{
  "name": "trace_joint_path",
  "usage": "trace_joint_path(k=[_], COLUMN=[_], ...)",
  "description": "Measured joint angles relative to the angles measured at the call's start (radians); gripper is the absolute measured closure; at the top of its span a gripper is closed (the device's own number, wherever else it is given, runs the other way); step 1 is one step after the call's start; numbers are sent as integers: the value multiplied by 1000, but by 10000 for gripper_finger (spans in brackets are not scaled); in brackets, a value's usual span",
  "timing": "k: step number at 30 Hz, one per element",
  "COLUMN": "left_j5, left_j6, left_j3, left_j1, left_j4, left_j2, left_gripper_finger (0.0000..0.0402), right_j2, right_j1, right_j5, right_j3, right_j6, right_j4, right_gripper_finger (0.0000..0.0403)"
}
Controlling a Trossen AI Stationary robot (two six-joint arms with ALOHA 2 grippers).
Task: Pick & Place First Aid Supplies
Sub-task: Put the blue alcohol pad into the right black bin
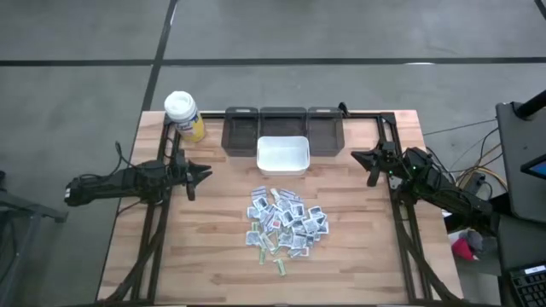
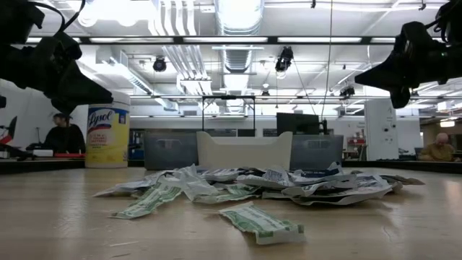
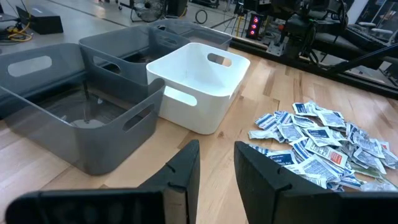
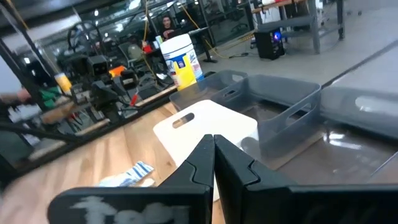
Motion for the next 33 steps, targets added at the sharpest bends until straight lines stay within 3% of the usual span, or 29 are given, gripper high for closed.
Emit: trace_joint_path(k=[15, 21, 25, 29, 33], left_j5=[0, 0, 0, -1, -1], left_j6=[0, 0, 0, 0, -1], left_j3=[0, -1, -2, -2, -2], left_j1=[0, 0, 0, 0, 0], left_j4=[0, 11, 23, 28, 31], left_j2=[0, 0, 0, 0, 0], left_gripper_finger=[307, 307, 307, 307, 307], right_j2=[0, 0, 3, 65, 212], right_j1=[0, 0, 8, 43, 98], right_j5=[-6, -210, -259, -268, -269], right_j3=[0, 0, 14, 67, 150], right_j6=[228, 324, 396, 392, 377], right_j4=[7, 159, 197, 111, 31], right_gripper_finger=[394, 394, 394, 394, 394])
